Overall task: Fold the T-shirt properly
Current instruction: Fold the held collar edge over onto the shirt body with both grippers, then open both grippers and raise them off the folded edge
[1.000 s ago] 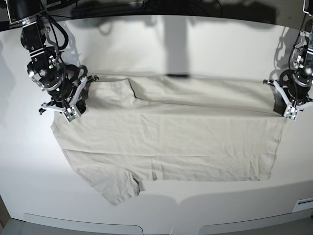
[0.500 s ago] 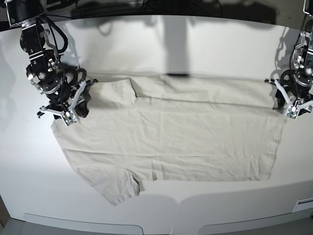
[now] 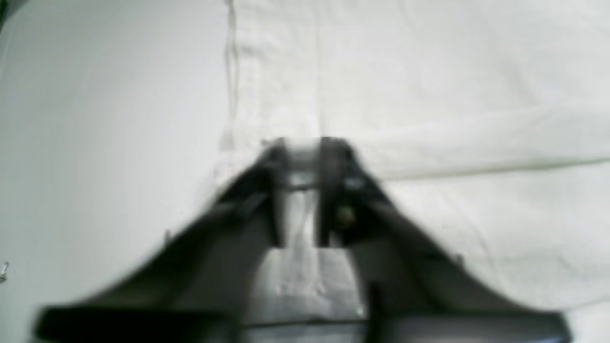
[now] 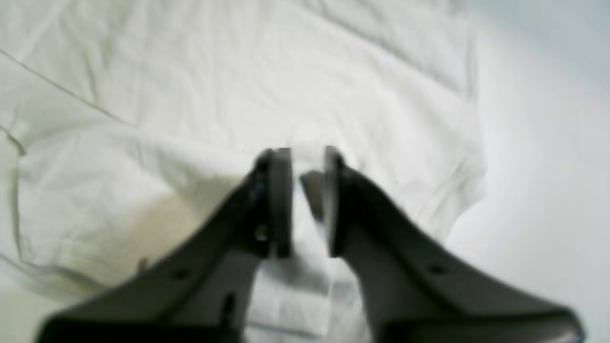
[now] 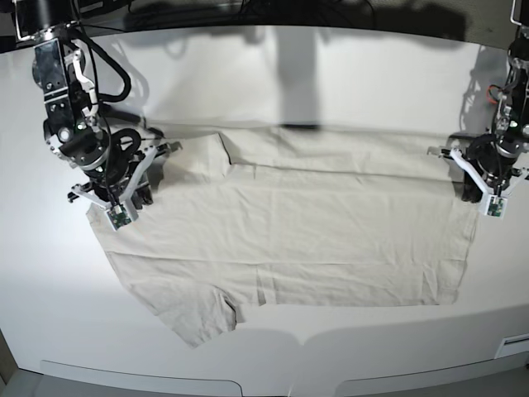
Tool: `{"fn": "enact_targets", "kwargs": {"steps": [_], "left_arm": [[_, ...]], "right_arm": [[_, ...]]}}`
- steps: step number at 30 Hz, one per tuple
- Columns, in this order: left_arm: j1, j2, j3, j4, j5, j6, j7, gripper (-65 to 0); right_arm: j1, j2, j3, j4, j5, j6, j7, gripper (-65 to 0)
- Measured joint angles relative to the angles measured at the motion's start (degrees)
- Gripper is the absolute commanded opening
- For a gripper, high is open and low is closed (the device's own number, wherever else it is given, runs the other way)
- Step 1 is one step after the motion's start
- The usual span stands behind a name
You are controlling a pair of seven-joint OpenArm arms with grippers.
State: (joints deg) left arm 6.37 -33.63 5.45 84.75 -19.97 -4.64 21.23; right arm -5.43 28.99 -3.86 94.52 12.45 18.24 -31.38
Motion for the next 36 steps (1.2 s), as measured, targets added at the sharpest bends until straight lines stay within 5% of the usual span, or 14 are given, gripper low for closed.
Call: {"fn": "enact_targets", "kwargs": {"steps": [9,16,23,36], "left_arm": [[0.3,3.5,0.0,-2.3,-0.1,-0.1,0.3,-65.0],[0.0,3.5,-0.2,-11.8,-0.5,-0.1,-7.5,-65.0],[0.3,3.5,-0.3,-13.7,-0.7,-0.9,-7.1,-65.0],[9.4,2.8,-1.0,-12.6,3.5,0.2,-15.2,-65.0]], "right_arm": [[-0.5,-1.5,3.1,-0.4,4.0,-0.2,-6.4,-65.0],[-1.2,-1.7,3.1,-11.1,4.5,0.1,2.1,-65.0],[-1.6,-1.7,3.1,-12.3,4.7,1.4,1.9,-65.0],[-9.9,-1.5,3.1,-8.6,3.7,1.7,5.4,-65.0]]}}
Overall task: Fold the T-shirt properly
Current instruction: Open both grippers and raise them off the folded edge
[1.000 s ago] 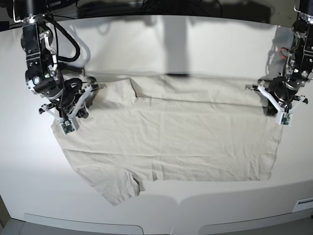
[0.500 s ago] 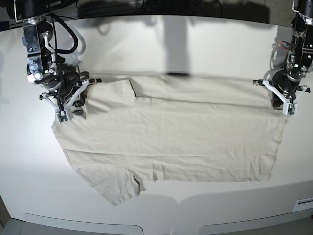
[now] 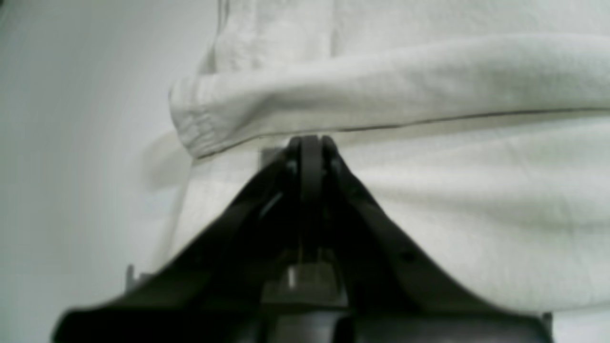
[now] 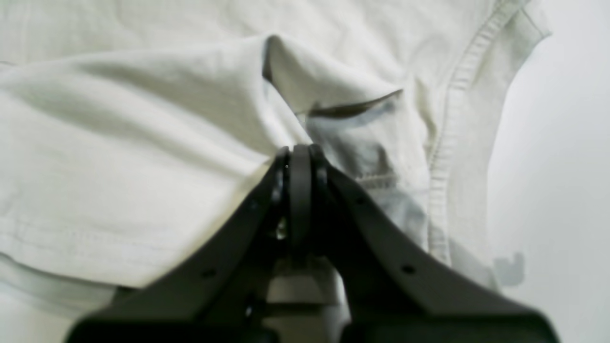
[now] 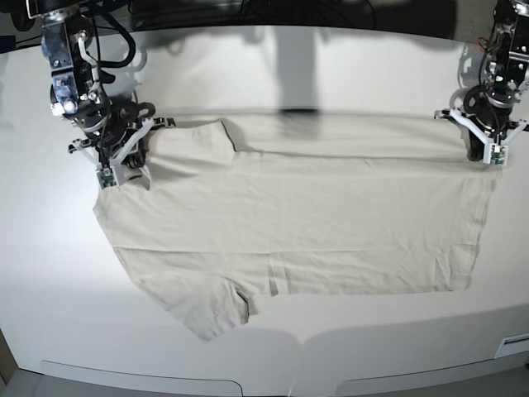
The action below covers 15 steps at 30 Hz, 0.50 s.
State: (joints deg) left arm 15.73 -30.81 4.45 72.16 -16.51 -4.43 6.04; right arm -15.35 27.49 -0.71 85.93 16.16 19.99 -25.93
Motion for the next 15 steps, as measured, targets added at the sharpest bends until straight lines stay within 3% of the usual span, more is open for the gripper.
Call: {"fn": "enact_targets", "kwargs": {"steps": [6,15], "left_arm": [[4.3,-0.4,-0.3,1.6,0.4,1.2,-2.2,-65.0],[14.9,-0.7,-0.8,11.4,8.1,3.9,2.7,-65.0]], "right_arm": [[-7.5,0.1,2.6,4.3,0.1,0.3,1.2,-65.0],[-18.2,0.0,9.9,9.7,0.7,0.9,2.1,-65.0]]}}
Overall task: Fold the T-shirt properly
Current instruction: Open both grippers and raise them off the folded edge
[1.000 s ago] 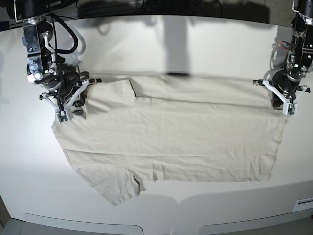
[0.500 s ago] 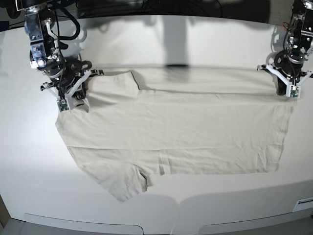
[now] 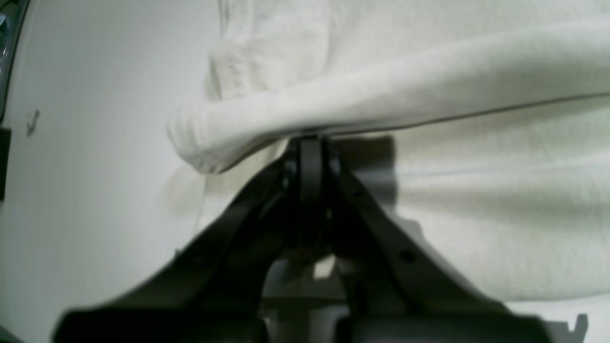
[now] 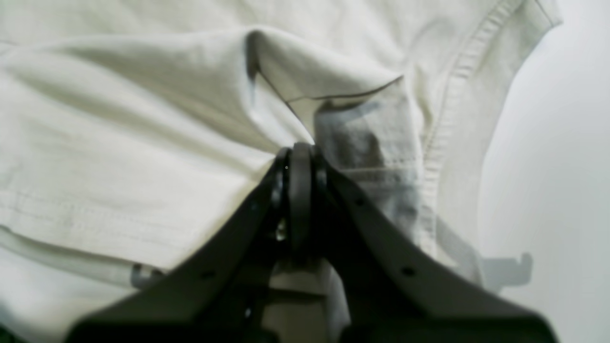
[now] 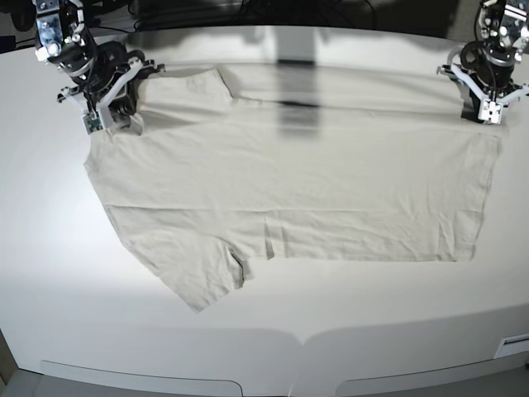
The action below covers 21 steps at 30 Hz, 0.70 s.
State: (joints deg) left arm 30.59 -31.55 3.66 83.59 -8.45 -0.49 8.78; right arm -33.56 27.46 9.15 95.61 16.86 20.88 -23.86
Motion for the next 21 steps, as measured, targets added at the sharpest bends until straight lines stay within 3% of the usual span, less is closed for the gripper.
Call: {"fn": "enact_targets", "kwargs": {"steps": [9,17,21], "left_arm": [[8.6,0.8,-7.9,7.5,-1.6,-3.9,6.5,-65.0],[11.3,1.1,-11.9,12.7,-1.9,-4.4,12.3,-65.0],[11.5,1.1,-11.9,13.7,-1.7,-4.2,11.8,-65.0]], "right_arm": [[-4.7,0.0,1.7,2.4,-0.2,0.0,0.7,-65.0],[-6.0,0.0,1.7,4.4,-0.4,-0.5,-0.6,-65.0],[-6.3,0.0,1.7,5.4,-0.7,-0.7,-1.5,-65.0]]}}
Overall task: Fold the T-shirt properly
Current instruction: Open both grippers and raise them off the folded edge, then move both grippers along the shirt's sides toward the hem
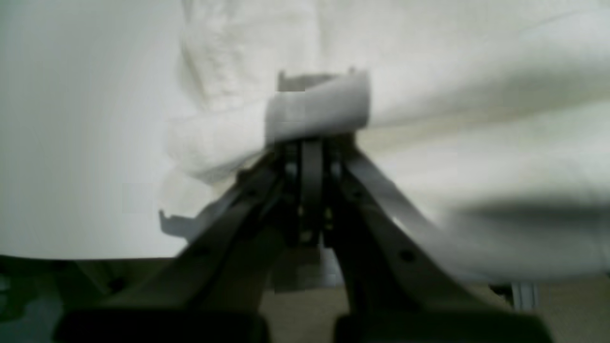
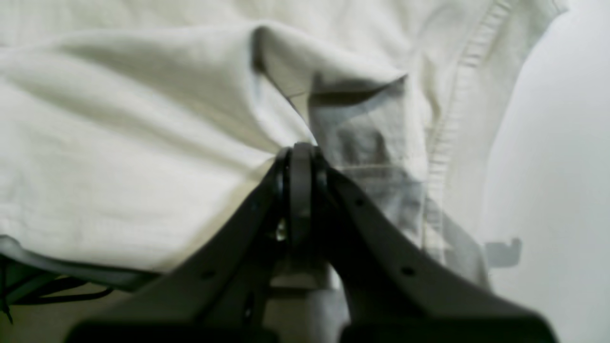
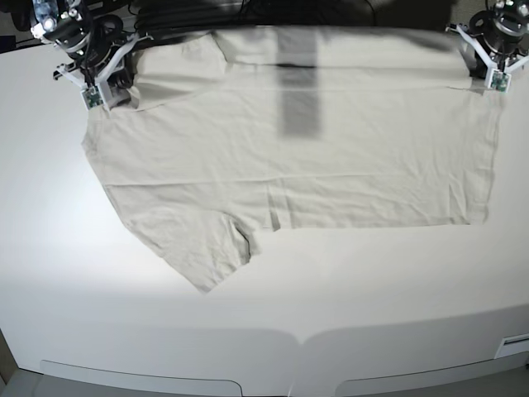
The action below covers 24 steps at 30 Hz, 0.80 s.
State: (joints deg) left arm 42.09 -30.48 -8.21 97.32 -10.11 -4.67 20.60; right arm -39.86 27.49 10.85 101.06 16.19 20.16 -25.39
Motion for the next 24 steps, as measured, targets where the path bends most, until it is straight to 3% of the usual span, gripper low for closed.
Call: {"fn": "enact_targets", "kwargs": {"steps": [13,18,23,24], "left_arm": [[-0.2,0.0,-7.6,5.8,0.0,0.0,-3.4,-65.0],[-5.0,0.0,-9.5,5.9,-0.5,0.1,-3.3,-65.0],[-11.6,0.2,-9.6,3.5,-7.1,-0.7,-3.3,-65.0],[-13.3,0.2,-9.6,2.3,-7.7,-1.8,-3.3,-59.8]], "right_arm": [[1.9,0.0,0.0,6.7,-1.0,-0.8,-0.2,-65.0],[6.5,0.0,0.0,6.7,-1.0,-0.8,-0.2,-65.0],[11.6,0.0,0.0,6.7,-1.0,-0.8,-0.4,-65.0],[12.6,0.0,0.0,6.7,-1.0,-0.8,-0.4,-65.0]]}}
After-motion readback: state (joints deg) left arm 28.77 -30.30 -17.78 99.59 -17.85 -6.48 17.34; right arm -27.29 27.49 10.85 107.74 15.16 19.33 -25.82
